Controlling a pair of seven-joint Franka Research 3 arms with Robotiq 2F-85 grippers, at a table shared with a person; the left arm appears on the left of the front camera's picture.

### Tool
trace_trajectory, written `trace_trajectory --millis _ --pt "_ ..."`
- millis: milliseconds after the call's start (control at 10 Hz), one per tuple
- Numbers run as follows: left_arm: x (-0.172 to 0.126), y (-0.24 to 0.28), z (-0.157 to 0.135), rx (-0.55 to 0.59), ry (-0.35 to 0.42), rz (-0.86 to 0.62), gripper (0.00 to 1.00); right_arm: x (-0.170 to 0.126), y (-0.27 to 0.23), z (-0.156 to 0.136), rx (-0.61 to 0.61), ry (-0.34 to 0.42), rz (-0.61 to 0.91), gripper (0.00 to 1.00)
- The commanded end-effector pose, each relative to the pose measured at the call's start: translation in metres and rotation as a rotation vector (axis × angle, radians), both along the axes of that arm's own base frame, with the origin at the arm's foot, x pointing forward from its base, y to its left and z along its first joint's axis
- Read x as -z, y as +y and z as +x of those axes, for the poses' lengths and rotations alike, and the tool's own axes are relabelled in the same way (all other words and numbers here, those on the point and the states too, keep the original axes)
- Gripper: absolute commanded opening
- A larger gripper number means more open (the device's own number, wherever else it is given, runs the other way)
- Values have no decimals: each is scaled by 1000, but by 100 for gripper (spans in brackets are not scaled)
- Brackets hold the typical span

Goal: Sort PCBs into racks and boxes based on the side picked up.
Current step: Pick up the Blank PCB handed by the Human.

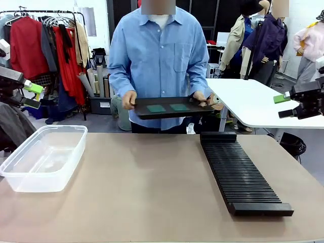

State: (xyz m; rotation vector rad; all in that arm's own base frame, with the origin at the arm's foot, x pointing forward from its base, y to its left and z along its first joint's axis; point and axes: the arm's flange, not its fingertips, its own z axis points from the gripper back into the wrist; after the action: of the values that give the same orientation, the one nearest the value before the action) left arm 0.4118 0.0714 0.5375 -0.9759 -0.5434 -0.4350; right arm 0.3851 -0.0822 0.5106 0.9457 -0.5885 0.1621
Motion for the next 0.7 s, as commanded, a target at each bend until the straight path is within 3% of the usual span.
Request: trace_trajectory --millis 0,600 --pt "-2 0 -1 5 -6 -11 100 -4 1 3 3 -15 23 100" --pt "-2 0 -1 5 -6 -11 100 -4 1 3 3 -15 23 100"
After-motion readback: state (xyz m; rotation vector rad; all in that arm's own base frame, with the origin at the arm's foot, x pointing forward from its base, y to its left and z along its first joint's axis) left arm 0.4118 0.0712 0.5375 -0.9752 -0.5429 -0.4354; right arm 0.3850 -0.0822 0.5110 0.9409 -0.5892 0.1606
